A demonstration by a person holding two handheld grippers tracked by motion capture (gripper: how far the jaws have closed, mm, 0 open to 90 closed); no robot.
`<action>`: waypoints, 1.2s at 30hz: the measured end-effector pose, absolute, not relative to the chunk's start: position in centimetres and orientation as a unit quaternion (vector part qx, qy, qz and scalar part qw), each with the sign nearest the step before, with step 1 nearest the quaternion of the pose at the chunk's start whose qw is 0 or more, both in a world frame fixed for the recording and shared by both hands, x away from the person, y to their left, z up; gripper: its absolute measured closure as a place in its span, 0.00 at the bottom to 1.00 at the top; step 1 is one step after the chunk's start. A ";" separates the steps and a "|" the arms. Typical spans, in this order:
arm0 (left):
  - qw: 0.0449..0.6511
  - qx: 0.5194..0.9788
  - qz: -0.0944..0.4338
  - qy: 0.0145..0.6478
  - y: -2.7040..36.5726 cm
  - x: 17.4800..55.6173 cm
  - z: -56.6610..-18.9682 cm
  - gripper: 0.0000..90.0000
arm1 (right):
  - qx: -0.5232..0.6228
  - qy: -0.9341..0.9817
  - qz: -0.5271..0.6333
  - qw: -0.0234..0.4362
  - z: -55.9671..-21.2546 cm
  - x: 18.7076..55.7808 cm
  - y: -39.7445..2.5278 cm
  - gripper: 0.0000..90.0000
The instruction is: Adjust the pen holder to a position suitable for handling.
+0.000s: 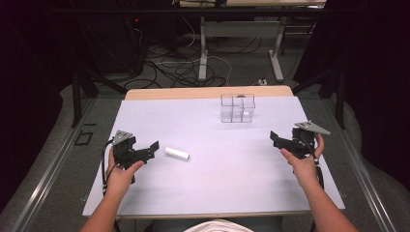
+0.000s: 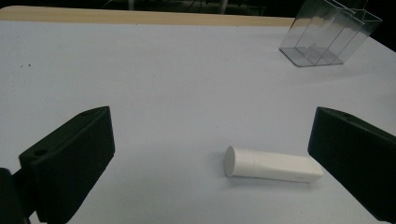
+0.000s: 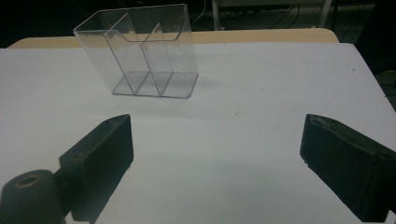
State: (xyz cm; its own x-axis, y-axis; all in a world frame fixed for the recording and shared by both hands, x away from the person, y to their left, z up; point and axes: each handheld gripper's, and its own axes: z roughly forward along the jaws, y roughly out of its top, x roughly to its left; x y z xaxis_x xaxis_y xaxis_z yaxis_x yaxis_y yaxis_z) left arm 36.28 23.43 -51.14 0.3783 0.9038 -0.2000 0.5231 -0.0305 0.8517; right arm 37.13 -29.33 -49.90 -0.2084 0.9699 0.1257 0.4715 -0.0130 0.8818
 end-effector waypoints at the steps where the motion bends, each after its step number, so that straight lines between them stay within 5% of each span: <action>1: 0.463 0.689 0.205 0.518 23.4 36.3 -51.1 0.00 | 0.561 0.644 0.438 0.281 -50.0 37.1 -29.1 0.14; 18: 0.465 0.683 0.217 0.520 23.3 35.8 -50.8 0.00 | 0.547 0.661 0.425 0.289 -48.5 39.4 -27.3 0.31; 36: 0.459 0.680 0.224 0.526 23.6 35.7 -50.9 0.01 | 0.556 0.699 0.369 0.257 -43.9 46.3 -24.2 0.41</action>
State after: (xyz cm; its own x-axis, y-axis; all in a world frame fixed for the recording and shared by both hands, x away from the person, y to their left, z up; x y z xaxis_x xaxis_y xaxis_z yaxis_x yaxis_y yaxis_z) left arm 35.66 23.59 -50.94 0.3454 0.9213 -0.1784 0.5101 -0.0248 0.8598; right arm 46.29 -24.19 -43.94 -0.2495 0.9670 0.0511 0.5883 0.1094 0.8012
